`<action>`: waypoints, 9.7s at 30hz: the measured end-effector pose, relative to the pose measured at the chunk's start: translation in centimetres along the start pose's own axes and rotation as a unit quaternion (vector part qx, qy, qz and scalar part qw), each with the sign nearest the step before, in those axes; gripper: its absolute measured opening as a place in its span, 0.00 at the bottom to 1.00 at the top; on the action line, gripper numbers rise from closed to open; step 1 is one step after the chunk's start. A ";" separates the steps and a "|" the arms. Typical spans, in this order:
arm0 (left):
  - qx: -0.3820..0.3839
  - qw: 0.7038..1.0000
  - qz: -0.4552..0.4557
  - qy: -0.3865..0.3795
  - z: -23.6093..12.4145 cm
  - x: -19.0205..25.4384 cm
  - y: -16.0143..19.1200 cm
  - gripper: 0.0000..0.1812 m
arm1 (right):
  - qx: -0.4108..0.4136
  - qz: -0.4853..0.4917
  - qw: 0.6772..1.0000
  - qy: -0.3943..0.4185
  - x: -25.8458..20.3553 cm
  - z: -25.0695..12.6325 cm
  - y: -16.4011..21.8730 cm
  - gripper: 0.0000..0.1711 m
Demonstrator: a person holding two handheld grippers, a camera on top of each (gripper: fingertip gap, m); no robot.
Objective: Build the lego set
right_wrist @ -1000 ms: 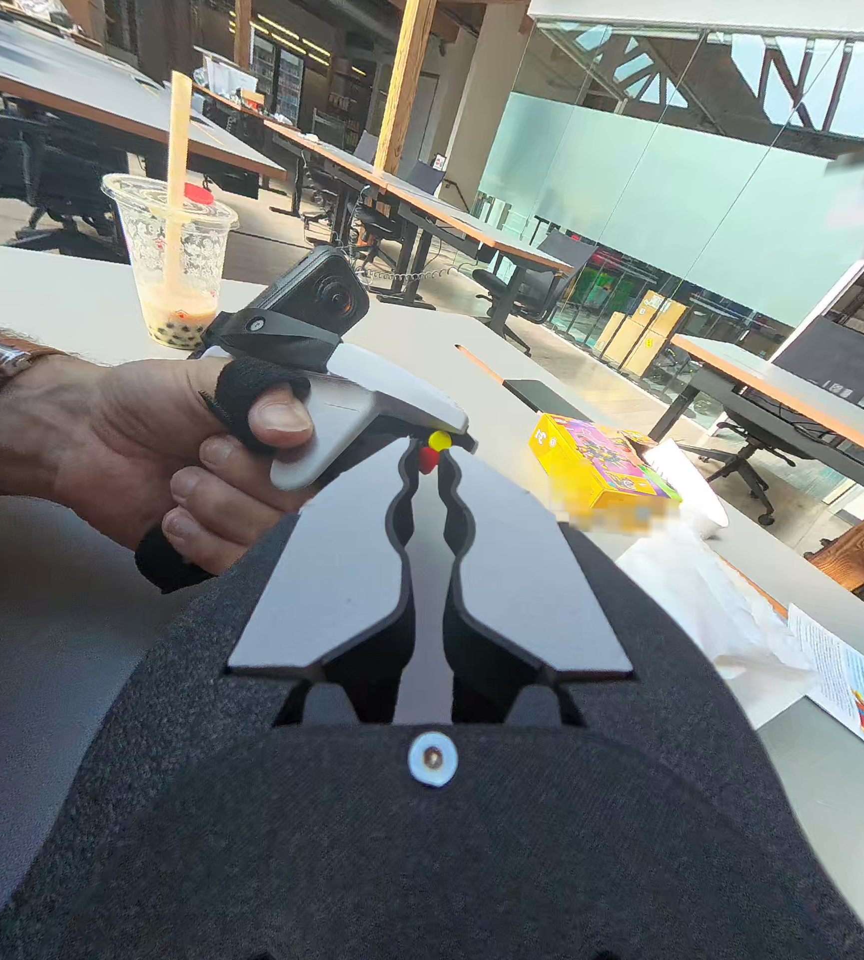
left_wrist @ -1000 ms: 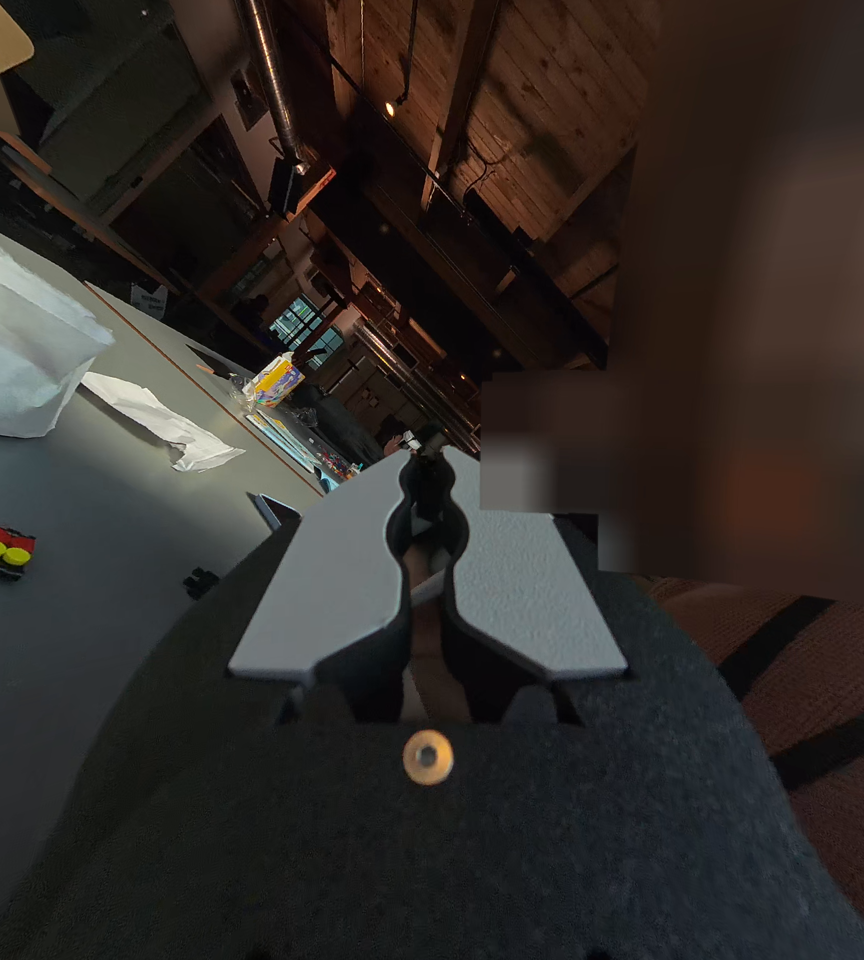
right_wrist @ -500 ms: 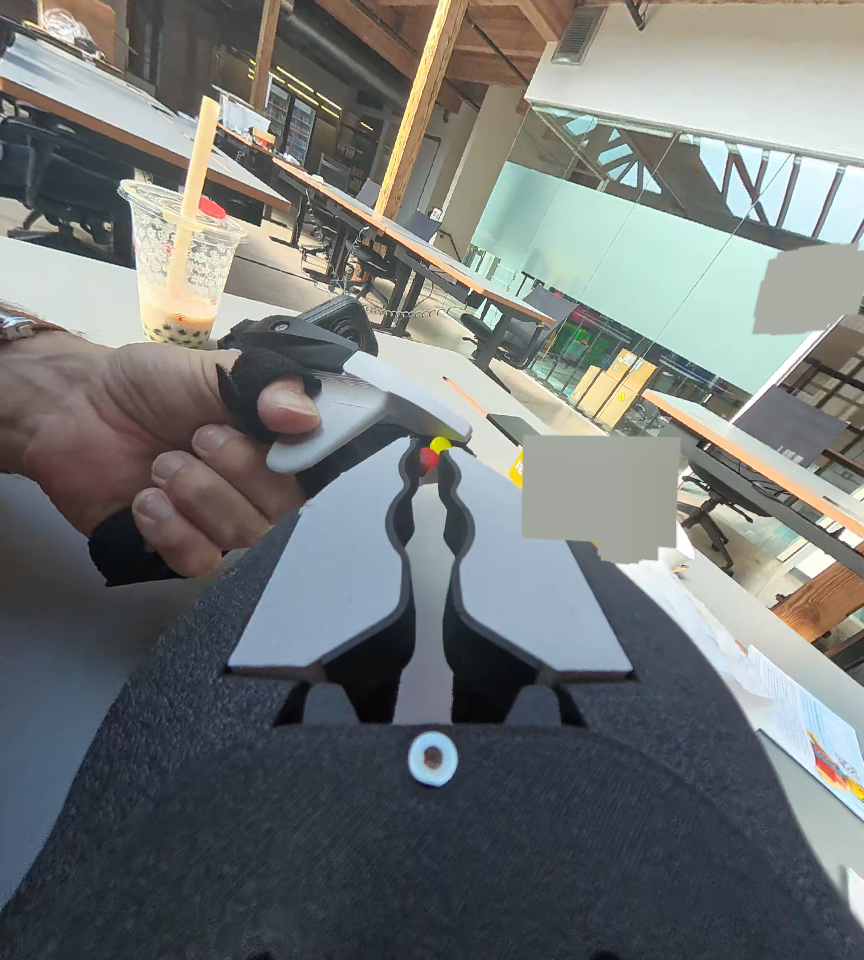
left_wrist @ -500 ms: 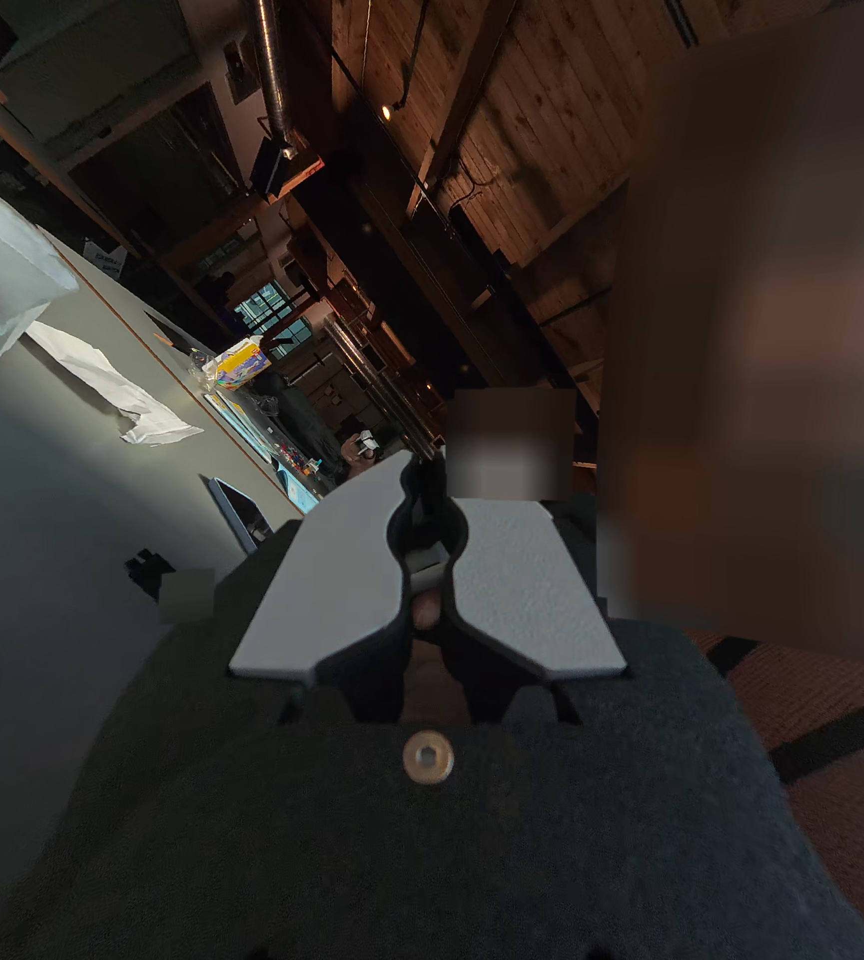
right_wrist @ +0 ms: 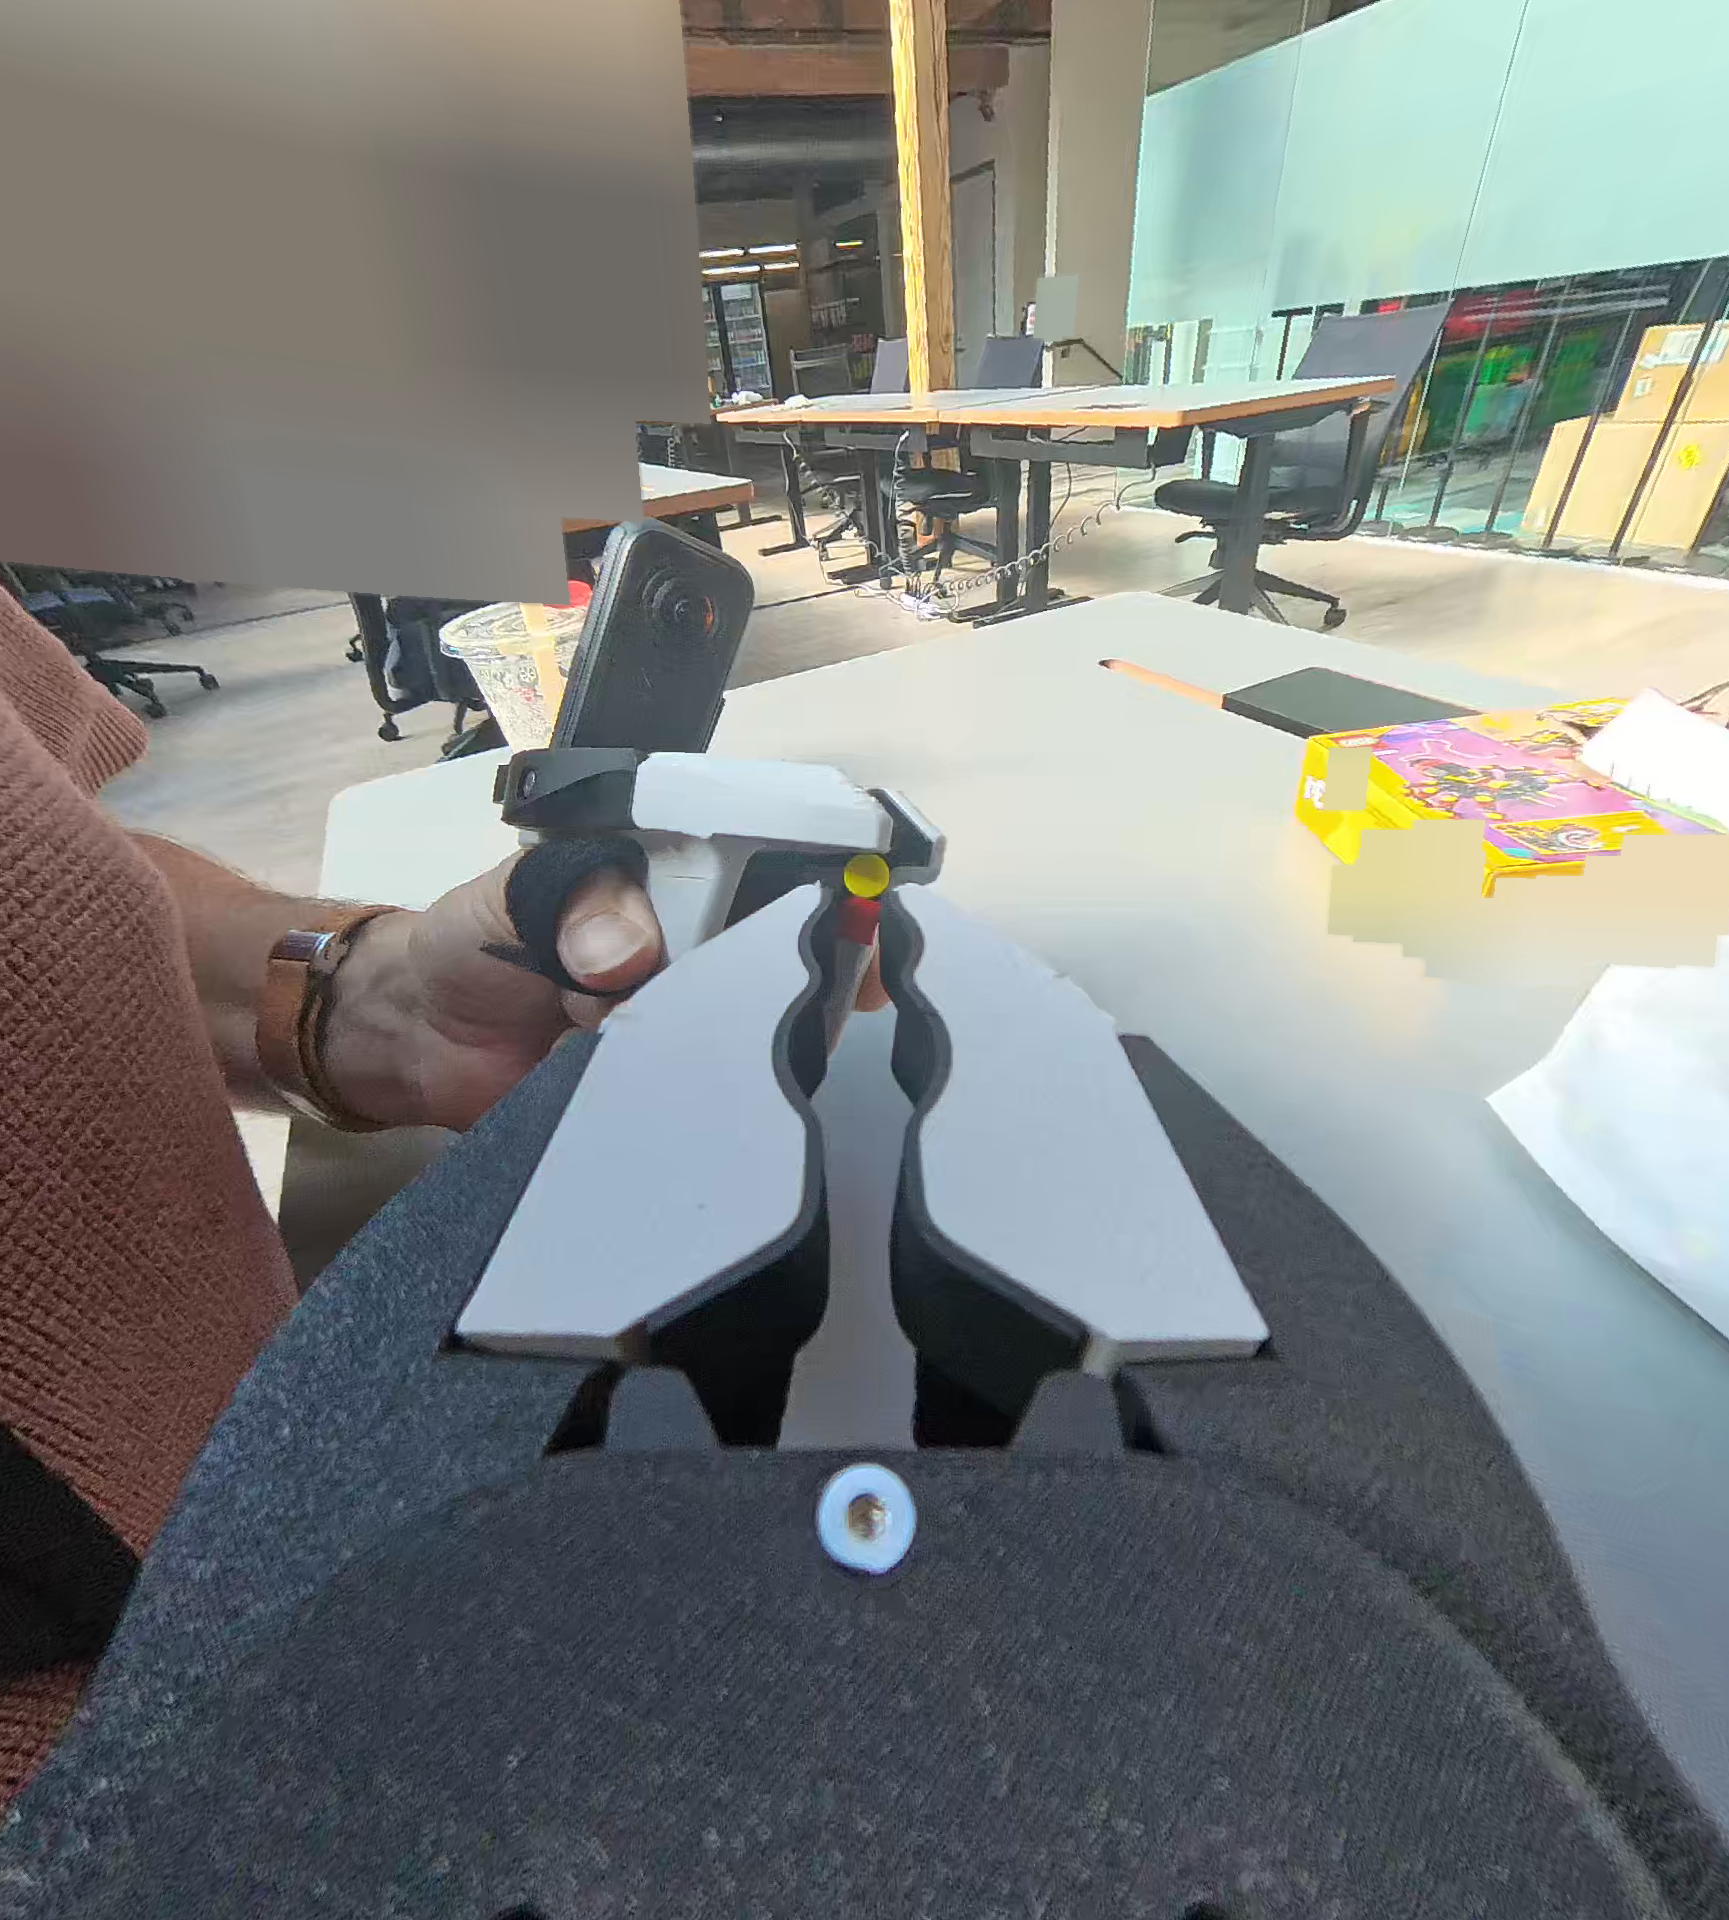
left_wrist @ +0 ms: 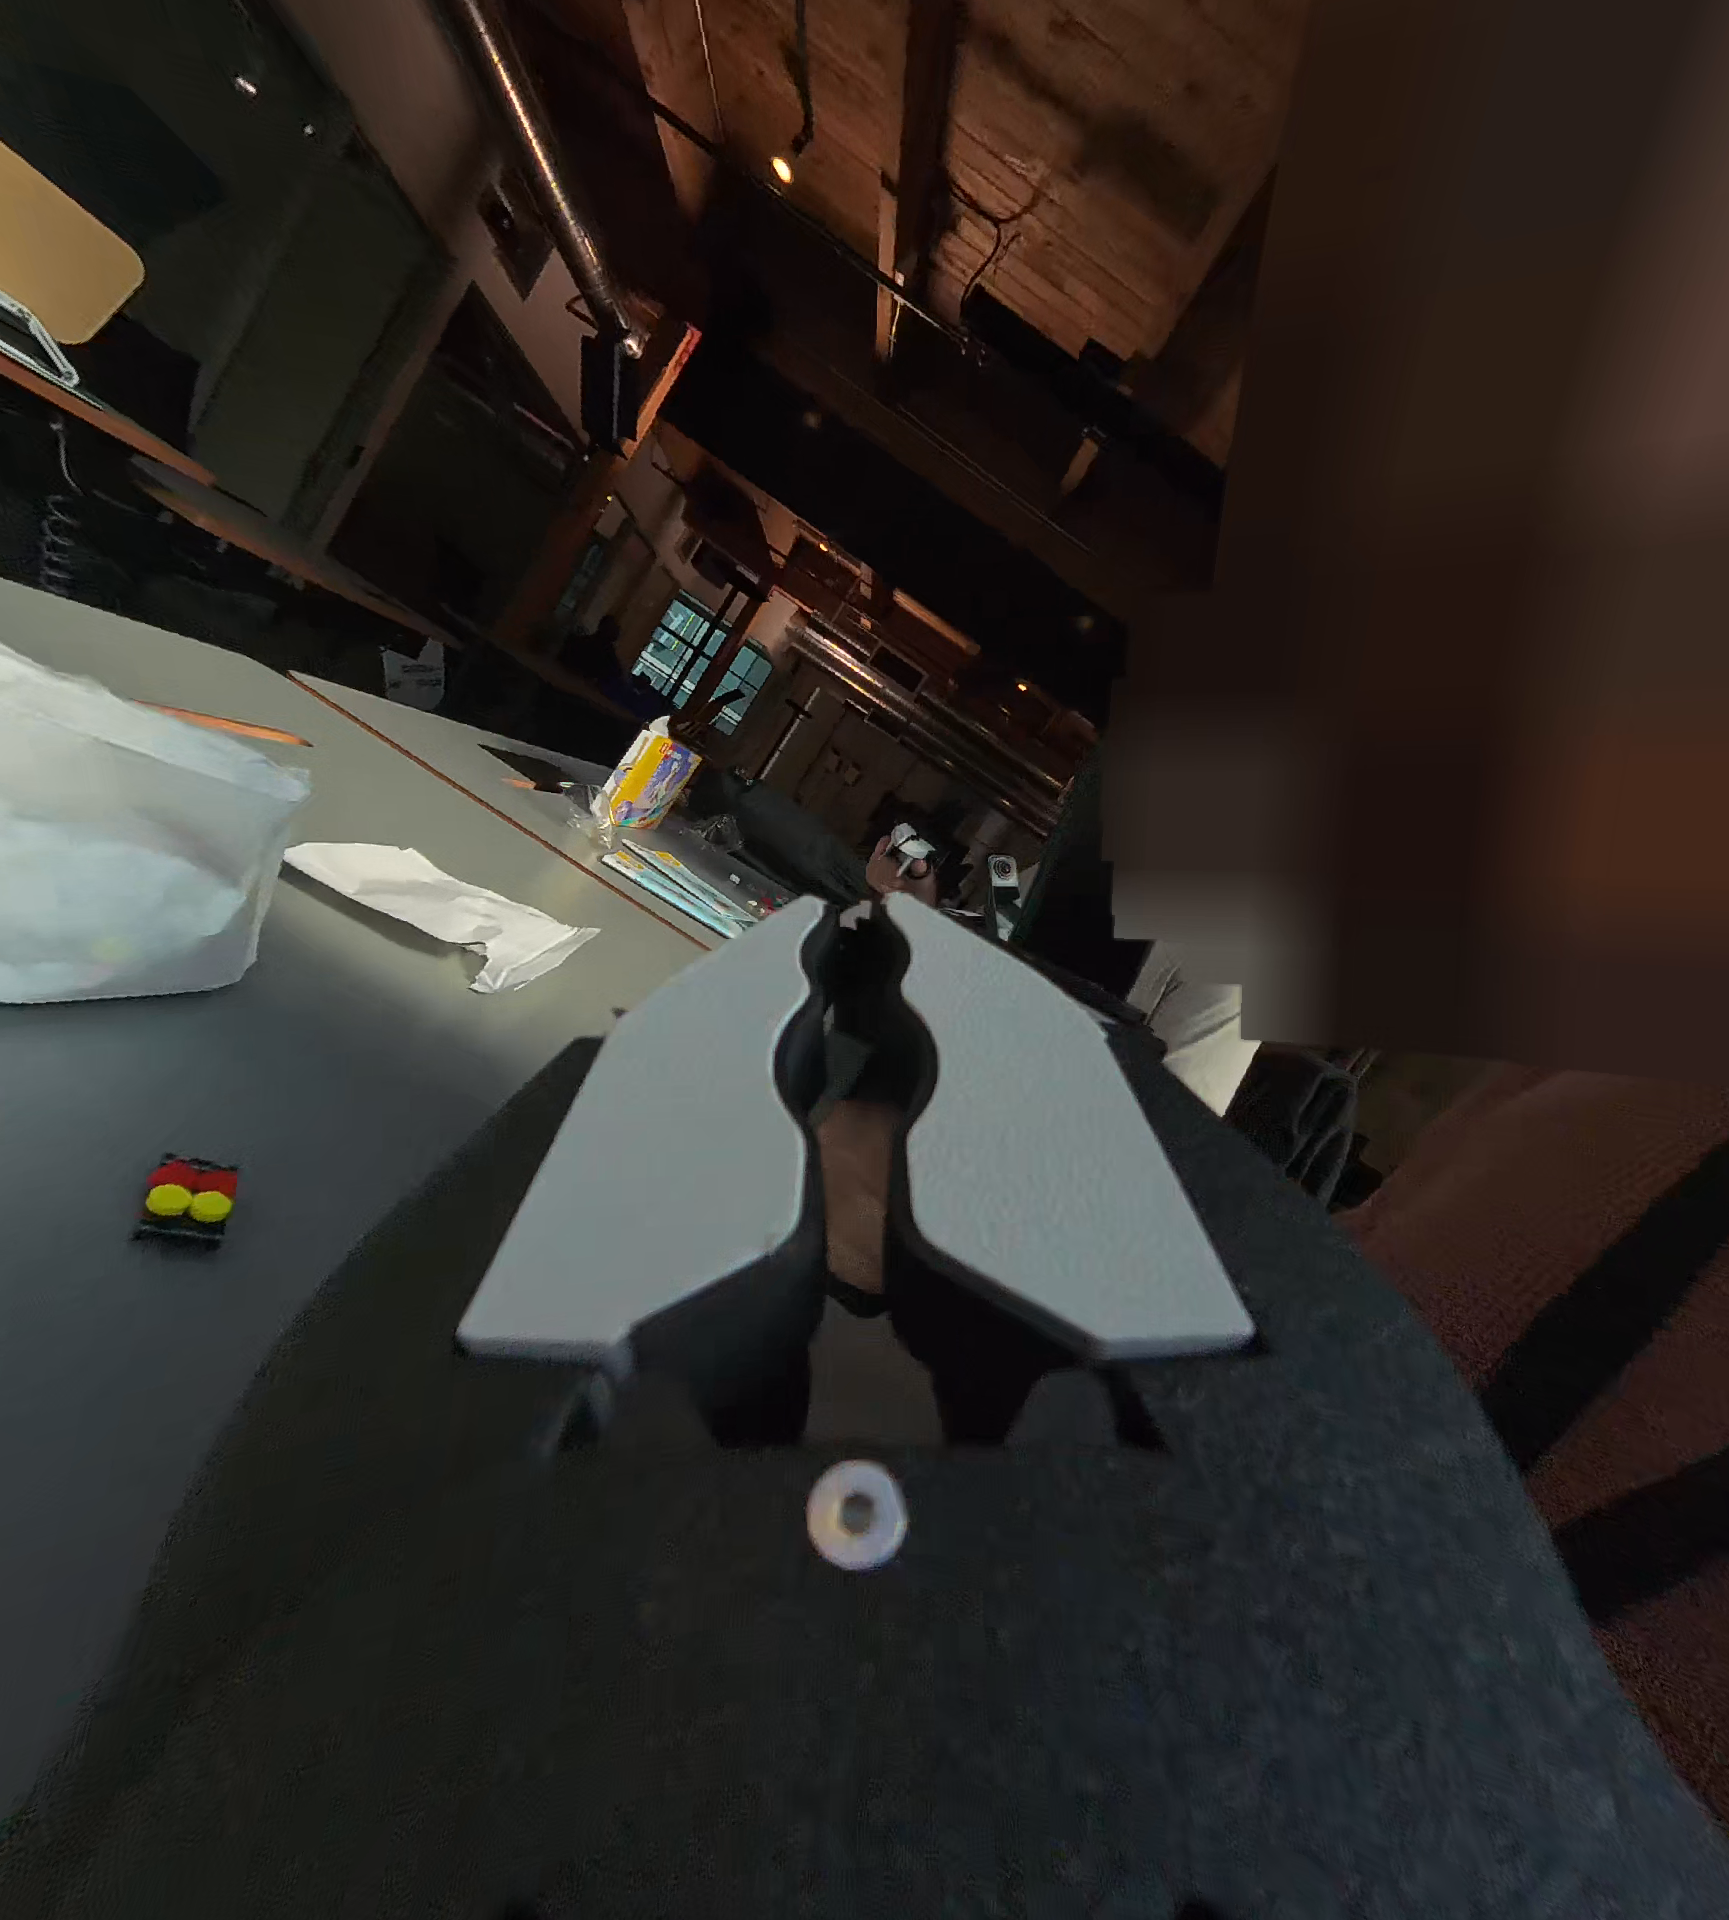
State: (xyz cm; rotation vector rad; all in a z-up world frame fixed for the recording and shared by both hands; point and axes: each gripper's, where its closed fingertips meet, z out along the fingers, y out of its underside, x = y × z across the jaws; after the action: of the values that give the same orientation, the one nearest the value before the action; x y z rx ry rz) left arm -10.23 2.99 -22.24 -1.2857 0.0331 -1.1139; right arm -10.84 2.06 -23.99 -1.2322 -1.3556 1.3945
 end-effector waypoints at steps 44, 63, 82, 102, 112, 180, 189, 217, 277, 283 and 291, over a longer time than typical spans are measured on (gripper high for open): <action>-0.022 0.996 0.070 0.042 -0.1 0.4 0.0 0.01 | 0.039 0.195 0.974 -0.109 0.3 -0.5 -0.3 0.07; -0.053 0.995 0.068 0.055 -0.3 0.7 0.5 0.01 | 0.011 0.193 0.970 -0.145 -0.8 -0.2 0.4 0.04; -0.021 0.975 -0.208 0.070 -0.1 -0.7 1.1 0.02 | -0.038 -0.314 0.947 0.065 -0.4 -0.2 0.9 0.04; -0.051 0.998 -0.036 0.018 -0.5 -3.4 -1.5 0.01 | -0.019 0.060 0.997 0.034 5.8 -5.1 -0.4 0.11; -0.555 0.793 0.242 -0.070 -1.9 -11.1 9.0 0.01 | -0.292 0.017 0.944 0.153 9.8 -10.6 9.6 0.11; -0.325 0.814 0.430 0.215 2.6 0.0 8.6 0.05 | -0.284 -0.269 0.920 0.025 2.5 -8.8 5.2 0.05; -0.364 0.850 0.315 0.213 1.6 -0.3 9.5 0.04 | -0.325 -0.379 0.866 0.012 2.2 -8.5 6.7 0.05; -0.392 0.832 0.361 0.154 1.7 -2.4 10.7 0.03 | -0.334 -0.223 0.910 -0.105 3.3 -8.5 9.2 0.05; -0.364 0.838 0.407 0.016 0.4 -7.0 9.3 0.02 | -0.437 -0.391 0.807 -0.075 6.8 -7.4 13.3 0.06; -0.279 0.715 0.641 0.033 0.5 -4.0 7.4 0.03 | -0.381 -0.217 0.897 -0.052 6.0 -7.8 11.8 0.14; -0.176 0.453 0.871 0.072 1.5 -1.7 6.2 0.02 | -0.112 0.296 0.930 -0.190 2.5 -6.0 3.1 0.07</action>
State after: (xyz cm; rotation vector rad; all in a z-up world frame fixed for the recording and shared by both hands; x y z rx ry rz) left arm -6.32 4.38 -27.33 -0.7449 1.4577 0.7183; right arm -5.22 5.44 -27.00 -1.6789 -1.4971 2.0217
